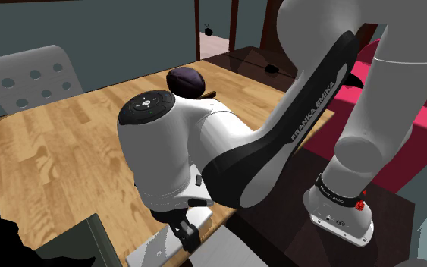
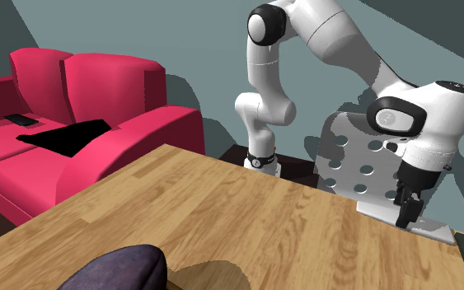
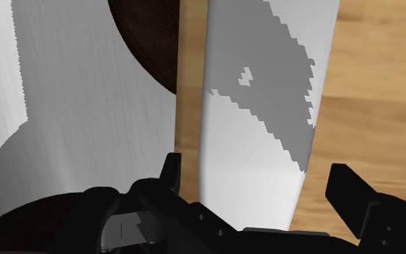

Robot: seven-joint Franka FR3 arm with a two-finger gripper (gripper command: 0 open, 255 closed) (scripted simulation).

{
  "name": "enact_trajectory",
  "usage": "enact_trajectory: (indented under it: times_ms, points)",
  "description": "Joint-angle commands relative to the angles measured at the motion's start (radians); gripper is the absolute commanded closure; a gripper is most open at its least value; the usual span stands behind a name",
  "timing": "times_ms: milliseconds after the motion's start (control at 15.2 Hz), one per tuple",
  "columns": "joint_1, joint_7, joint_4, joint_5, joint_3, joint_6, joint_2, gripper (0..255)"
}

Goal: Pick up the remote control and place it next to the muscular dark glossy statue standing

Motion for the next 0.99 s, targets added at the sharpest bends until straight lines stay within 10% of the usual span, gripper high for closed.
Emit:
enact_trajectory:
  times_ms: [0, 132, 396, 924]
  points:
    - [0.0, 0.0, 0.0, 0.0, 0.0, 0.0, 0.0, 0]
    - [0.0, 0.0, 0.0, 0.0, 0.0, 0.0, 0.0, 0]
    - [-0.181, -0.261, 0.052, 0.361, 0.143, -0.115, -0.289, 0]
    - [-0.143, -0.243, 0.051, 0.336, 0.109, -0.112, -0.269, 0]
